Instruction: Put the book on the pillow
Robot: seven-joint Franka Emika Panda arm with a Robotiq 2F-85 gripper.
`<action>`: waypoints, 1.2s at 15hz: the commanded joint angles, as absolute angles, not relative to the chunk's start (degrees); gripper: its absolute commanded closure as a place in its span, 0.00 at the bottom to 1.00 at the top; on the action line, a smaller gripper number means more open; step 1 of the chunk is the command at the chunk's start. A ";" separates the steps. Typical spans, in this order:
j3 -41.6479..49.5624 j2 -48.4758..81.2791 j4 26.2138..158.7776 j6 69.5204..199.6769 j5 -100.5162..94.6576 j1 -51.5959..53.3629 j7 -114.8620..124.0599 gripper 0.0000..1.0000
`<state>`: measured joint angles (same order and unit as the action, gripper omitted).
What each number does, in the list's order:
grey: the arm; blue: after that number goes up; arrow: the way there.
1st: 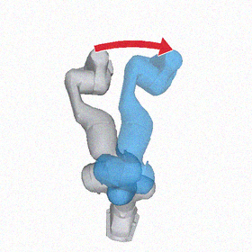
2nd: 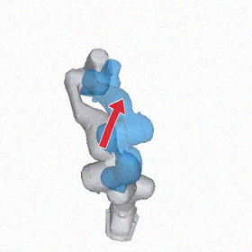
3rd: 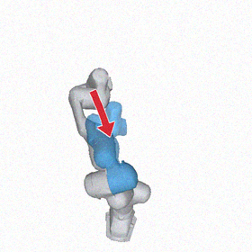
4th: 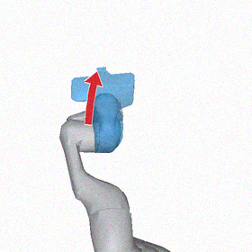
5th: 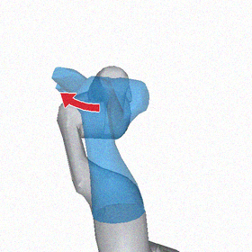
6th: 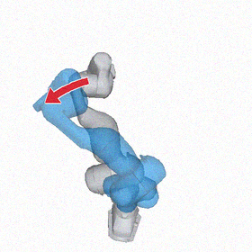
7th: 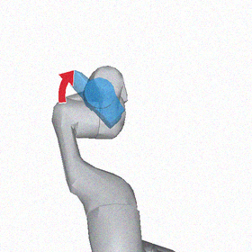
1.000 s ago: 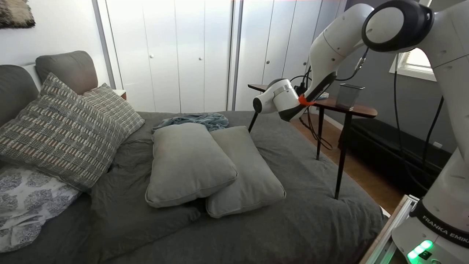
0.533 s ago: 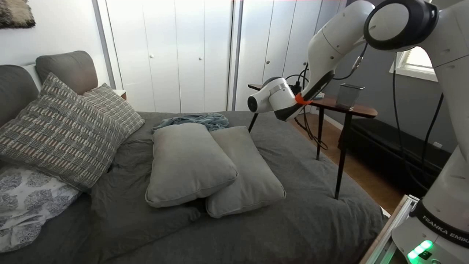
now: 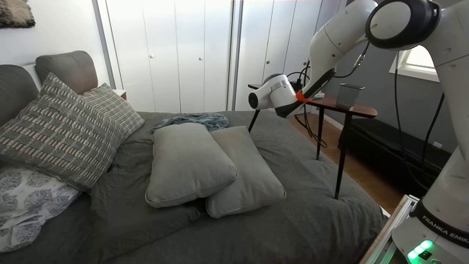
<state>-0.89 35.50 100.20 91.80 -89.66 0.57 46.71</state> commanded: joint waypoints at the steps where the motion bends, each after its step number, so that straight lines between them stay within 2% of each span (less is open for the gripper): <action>1: -0.26 35.27 98.43 93.70 -89.23 -1.07 45.32 0.00; 7: 0.65 36.98 93.82 95.54 -88.63 -3.23 41.96 0.00; 8: 0.75 37.17 93.42 95.92 -88.60 -3.41 41.52 0.17; 9: 0.79 37.42 93.04 96.17 -88.46 -3.43 41.04 0.26; 18: 0.61 36.92 94.02 94.68 -87.97 -1.10 41.54 0.89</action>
